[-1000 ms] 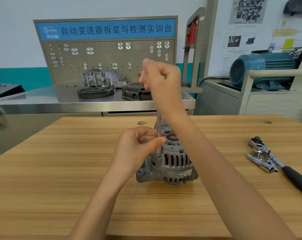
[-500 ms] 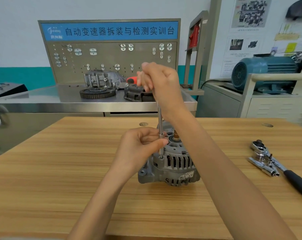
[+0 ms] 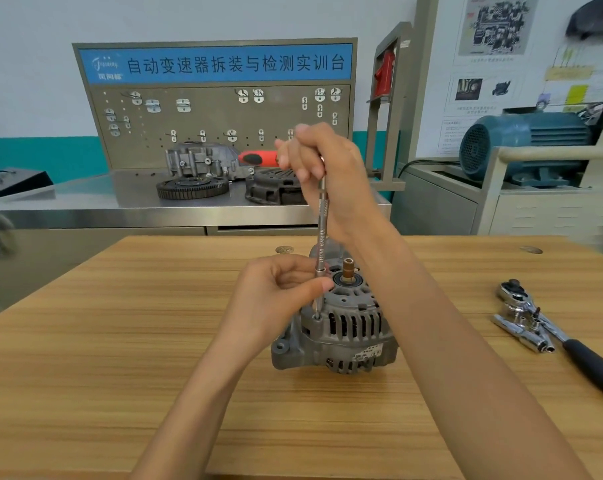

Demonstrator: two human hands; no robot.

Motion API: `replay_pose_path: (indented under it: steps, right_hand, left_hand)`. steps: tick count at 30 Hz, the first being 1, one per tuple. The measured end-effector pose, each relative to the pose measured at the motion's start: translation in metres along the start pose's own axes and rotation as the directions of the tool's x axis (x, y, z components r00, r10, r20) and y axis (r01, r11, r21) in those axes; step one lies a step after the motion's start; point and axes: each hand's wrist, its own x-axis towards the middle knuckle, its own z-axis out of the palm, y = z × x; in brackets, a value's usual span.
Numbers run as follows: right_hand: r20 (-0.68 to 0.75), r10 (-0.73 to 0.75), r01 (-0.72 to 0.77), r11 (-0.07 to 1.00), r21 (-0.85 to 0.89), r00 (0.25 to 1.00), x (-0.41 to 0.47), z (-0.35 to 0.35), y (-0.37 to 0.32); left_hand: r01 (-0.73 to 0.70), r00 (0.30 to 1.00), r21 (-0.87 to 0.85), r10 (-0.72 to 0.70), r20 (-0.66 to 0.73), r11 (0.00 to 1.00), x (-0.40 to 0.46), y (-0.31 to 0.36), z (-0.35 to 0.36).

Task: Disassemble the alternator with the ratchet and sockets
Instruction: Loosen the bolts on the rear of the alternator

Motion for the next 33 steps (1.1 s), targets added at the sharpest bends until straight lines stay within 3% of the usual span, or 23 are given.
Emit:
replay_pose_path:
  steps: [2,3,5,6,7,8,9,12,15,17,18,19,21,22,23,26,29,31,33]
  right_hand:
    - [-0.06,-0.084,0.077,0.99,-0.122,0.995,-0.003,0.004,0.002]
    - [-0.115,-0.2,0.158,0.941,-0.3,0.973,-0.005,0.007,0.005]
    - [-0.14,-0.506,0.266,0.645,-0.716,0.851,-0.01,0.013,0.01]
    - [-0.118,-0.588,0.255,0.511,-0.821,0.8,-0.01,0.015,0.011]
    - [-0.107,-0.608,0.248,0.47,-0.847,0.787,-0.01,0.016,0.012]
    - [-0.108,-0.592,0.26,0.502,-0.825,0.799,-0.009,0.016,0.011]
    - [-0.123,-0.536,0.274,0.6,-0.751,0.835,-0.007,0.015,0.01]
    - [-0.091,-0.264,0.195,0.866,-0.461,0.96,-0.004,0.009,0.004]
    - [-0.017,-0.082,0.078,0.983,-0.168,0.996,0.0,0.003,0.003]
    - [-0.076,-0.086,0.074,0.986,-0.149,0.993,-0.002,0.003,0.004]
    - [-0.133,-0.16,0.126,0.963,-0.238,0.978,-0.004,0.005,0.005]
    - [-0.189,-0.292,0.198,0.895,-0.4,0.938,-0.007,0.007,0.007]
    - [-0.179,-0.576,0.275,0.611,-0.742,0.798,-0.011,0.012,0.011]
    - [-0.141,-0.627,0.285,0.527,-0.801,0.766,-0.011,0.013,0.012]
    - [-0.122,-0.62,0.293,0.524,-0.8,0.775,-0.011,0.015,0.011]
    - [-0.096,-0.436,0.295,0.74,-0.604,0.895,-0.008,0.013,0.006]
    - [0.001,-0.187,0.178,0.938,-0.296,0.982,-0.005,0.01,0.001]
    - [0.045,-0.101,0.106,0.988,-0.114,0.994,-0.001,0.009,0.001]
    - [-0.022,-0.129,0.125,0.983,-0.134,0.991,-0.002,0.01,0.003]
  left_hand:
    - [0.008,0.999,0.014,-0.008,-0.041,1.0,0.0,-0.001,0.002]
    - [0.01,0.998,0.018,-0.009,-0.062,1.0,0.0,-0.001,0.002]
    - [0.003,0.996,0.021,-0.001,-0.084,1.0,0.001,-0.004,0.001]
    - [-0.002,0.996,0.023,0.004,-0.084,1.0,0.001,-0.005,0.001]
    - [-0.005,0.997,0.027,0.007,-0.08,1.0,0.001,-0.005,0.001]
    - [-0.005,0.997,0.028,0.007,-0.071,1.0,0.001,-0.004,0.0]
    - [-0.004,0.998,0.026,0.006,-0.055,1.0,0.001,-0.003,0.0]
    - [-0.012,1.0,0.025,0.012,0.009,1.0,-0.001,-0.002,0.001]
    - [-0.011,1.0,0.014,0.011,0.021,1.0,-0.001,-0.005,0.005]
    - [-0.006,1.0,0.004,0.006,0.0,1.0,0.0,-0.006,0.007]
    - [-0.001,1.0,0.002,0.001,-0.009,1.0,0.0,-0.007,0.008]
    - [0.0,1.0,0.005,0.0,-0.015,1.0,0.0,-0.007,0.008]
    - [-0.014,1.0,0.008,0.015,-0.019,1.0,-0.001,-0.007,0.007]
    - [-0.02,1.0,0.007,0.021,-0.014,1.0,-0.001,-0.006,0.007]
    - [-0.024,1.0,0.013,0.025,-0.009,1.0,-0.001,-0.007,0.007]
    - [-0.019,1.0,0.013,0.019,0.018,1.0,-0.001,-0.007,0.006]
    - [-0.027,0.998,-0.017,0.028,0.049,0.999,-0.002,-0.008,0.005]
    - [-0.035,0.998,-0.03,0.036,0.049,0.999,-0.002,-0.008,0.006]
    - [-0.022,0.999,-0.029,0.023,0.029,0.999,-0.002,-0.008,0.007]
